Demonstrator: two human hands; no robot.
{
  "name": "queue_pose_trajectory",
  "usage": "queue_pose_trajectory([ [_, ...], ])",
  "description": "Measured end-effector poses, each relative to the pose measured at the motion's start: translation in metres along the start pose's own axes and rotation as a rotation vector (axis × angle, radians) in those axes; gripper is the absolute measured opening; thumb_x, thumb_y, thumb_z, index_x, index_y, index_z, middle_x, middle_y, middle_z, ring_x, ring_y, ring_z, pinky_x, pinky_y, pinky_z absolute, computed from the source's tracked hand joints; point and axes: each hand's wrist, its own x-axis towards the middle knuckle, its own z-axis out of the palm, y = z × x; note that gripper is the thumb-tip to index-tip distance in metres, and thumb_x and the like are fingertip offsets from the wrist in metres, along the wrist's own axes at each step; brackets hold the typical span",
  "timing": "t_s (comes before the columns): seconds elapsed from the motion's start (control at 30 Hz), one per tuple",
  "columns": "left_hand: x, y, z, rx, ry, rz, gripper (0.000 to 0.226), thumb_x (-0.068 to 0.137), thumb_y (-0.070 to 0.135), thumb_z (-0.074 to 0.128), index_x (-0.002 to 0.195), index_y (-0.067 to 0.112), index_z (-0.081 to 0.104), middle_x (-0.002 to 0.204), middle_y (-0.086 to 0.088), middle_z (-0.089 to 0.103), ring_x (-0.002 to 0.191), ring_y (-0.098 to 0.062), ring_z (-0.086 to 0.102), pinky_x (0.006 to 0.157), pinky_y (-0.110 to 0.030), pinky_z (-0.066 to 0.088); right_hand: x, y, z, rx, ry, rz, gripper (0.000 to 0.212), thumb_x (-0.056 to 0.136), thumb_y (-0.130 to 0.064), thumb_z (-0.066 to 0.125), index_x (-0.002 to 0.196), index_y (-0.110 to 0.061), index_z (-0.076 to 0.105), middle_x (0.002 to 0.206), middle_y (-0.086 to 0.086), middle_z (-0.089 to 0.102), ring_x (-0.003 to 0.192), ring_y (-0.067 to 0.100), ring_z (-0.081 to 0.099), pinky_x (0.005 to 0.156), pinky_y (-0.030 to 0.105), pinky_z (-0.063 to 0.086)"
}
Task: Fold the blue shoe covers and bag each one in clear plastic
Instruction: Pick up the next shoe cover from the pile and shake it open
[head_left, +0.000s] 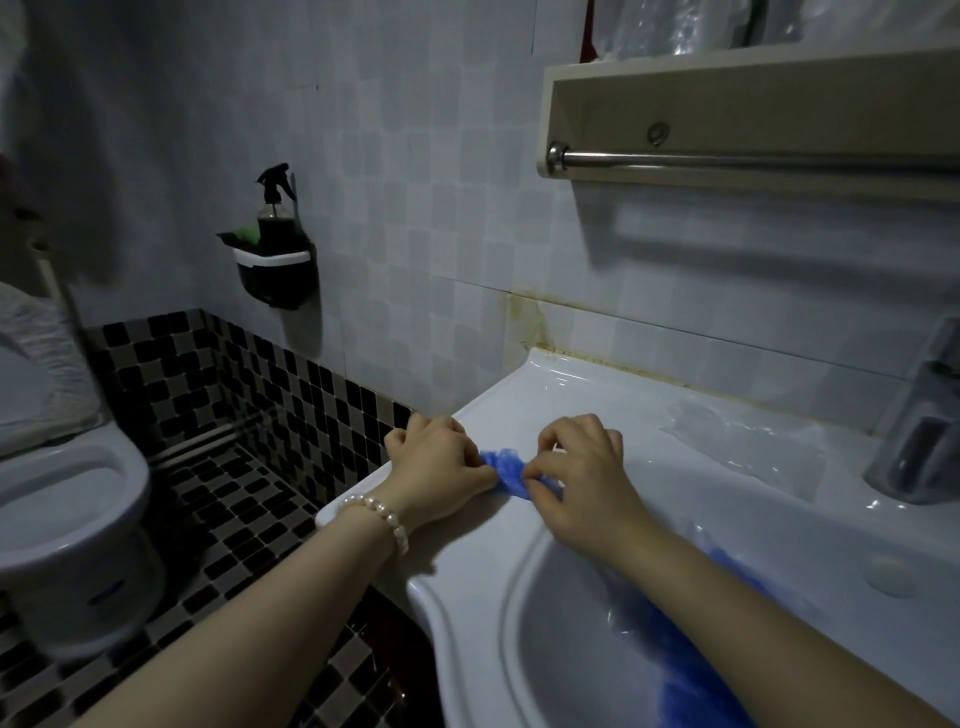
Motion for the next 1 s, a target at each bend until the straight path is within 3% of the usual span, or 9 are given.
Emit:
queue_pose_trajectory([
  [0.13, 0.001, -0.002, -0.001, -0.028, 0.057, -0.079, 0.023, 0.08, 0.047, 0.064, 0.076, 0.025, 0.07, 0.102, 0.008, 0.049, 0.108, -0.016, 0.034, 0.082, -0.032, 0.018, -0.003, 0.0, -0.005, 0.041, -0.06, -0.025, 0.032, 0.074, -0.05, 0.063, 0.078, -0.021, 0.077, 0.082, -0.005, 0.055, 0.086, 0.014, 0.049, 0.07, 0.022, 0.026],
  [0.27, -0.003, -0.005, -0.004, -0.151, 0.133, 0.015, 0.015, 0.075, 0.052, 0.07, 0.077, 0.039, 0.062, 0.105, 0.014, 0.044, 0.108, -0.01, 0.029, 0.08, -0.028, 0.013, 0.008, 0.001, -0.008, 0.049, -0.081, 0.085, 0.02, 0.084, -0.035, 0.067, 0.091, -0.018, 0.076, 0.094, -0.009, 0.043, 0.1, 0.013, 0.037, 0.078, 0.025, 0.02],
  [0.4, -0.005, -0.005, -0.003, -0.108, 0.079, 0.151, 0.018, 0.072, 0.053, 0.071, 0.083, 0.039, 0.071, 0.106, 0.017, 0.043, 0.109, -0.008, 0.026, 0.079, -0.026, 0.012, 0.016, 0.007, -0.012, 0.105, -0.218, 0.245, 0.019, 0.093, -0.03, 0.057, 0.098, -0.019, 0.071, 0.104, -0.009, 0.04, 0.111, 0.013, 0.032, 0.093, 0.026, 0.026],
  [0.53, -0.002, -0.003, 0.001, -0.068, 0.052, 0.102, 0.024, 0.085, 0.05, 0.06, 0.094, 0.031, 0.072, 0.103, 0.015, 0.044, 0.111, -0.012, 0.03, 0.079, -0.027, 0.012, 0.019, 0.003, -0.01, 0.062, -0.217, 0.439, 0.013, 0.089, -0.035, 0.06, 0.088, -0.028, 0.071, 0.106, -0.005, 0.052, 0.111, 0.018, 0.038, 0.082, 0.029, 0.025],
  [0.6, 0.0, -0.003, 0.001, -0.055, 0.029, 0.08, 0.025, 0.088, 0.049, 0.057, 0.095, 0.029, 0.072, 0.101, 0.013, 0.042, 0.111, -0.013, 0.031, 0.083, -0.028, 0.014, 0.014, 0.0, -0.009, -0.009, -0.077, 0.407, 0.007, 0.084, -0.036, 0.067, 0.084, -0.029, 0.069, 0.099, -0.009, 0.048, 0.106, 0.014, 0.038, 0.08, 0.028, 0.022],
  [0.73, 0.0, -0.003, 0.001, -0.041, 0.018, 0.023, 0.025, 0.087, 0.048, 0.058, 0.088, 0.028, 0.072, 0.099, 0.011, 0.043, 0.109, -0.014, 0.033, 0.085, -0.03, 0.016, 0.0, -0.003, -0.002, -0.084, 0.05, 0.103, 0.01, 0.083, -0.025, 0.066, 0.081, -0.02, 0.075, 0.088, -0.004, 0.054, 0.093, 0.021, 0.05, 0.077, 0.032, 0.025],
  [0.8, 0.001, -0.002, 0.0, -0.036, 0.037, -0.01, 0.023, 0.085, 0.048, 0.059, 0.082, 0.028, 0.07, 0.099, 0.01, 0.045, 0.109, -0.015, 0.033, 0.084, -0.029, 0.015, -0.002, 0.0, -0.003, -0.103, 0.024, 0.031, 0.016, 0.076, -0.036, 0.067, 0.076, -0.021, 0.075, 0.082, -0.004, 0.055, 0.085, 0.019, 0.052, 0.072, 0.033, 0.027],
  [0.87, 0.001, -0.002, 0.0, -0.034, 0.062, -0.033, 0.023, 0.083, 0.05, 0.061, 0.079, 0.029, 0.069, 0.1, 0.011, 0.044, 0.111, -0.015, 0.033, 0.084, -0.029, 0.014, 0.0, -0.002, -0.006, -0.051, -0.064, 0.088, 0.026, 0.079, -0.047, 0.067, 0.09, -0.024, 0.074, 0.092, -0.008, 0.049, 0.096, 0.012, 0.041, 0.079, 0.031, 0.024],
  [1.0, 0.0, -0.004, 0.0, -0.068, 0.113, -0.015, 0.019, 0.083, 0.052, 0.062, 0.092, 0.036, 0.066, 0.11, 0.012, 0.043, 0.116, -0.015, 0.03, 0.085, -0.03, 0.015, 0.011, 0.0, -0.007, 0.015, -0.192, 0.188, 0.023, 0.091, -0.038, 0.058, 0.104, -0.024, 0.07, 0.102, -0.012, 0.038, 0.11, 0.011, 0.032, 0.09, 0.025, 0.025],
])
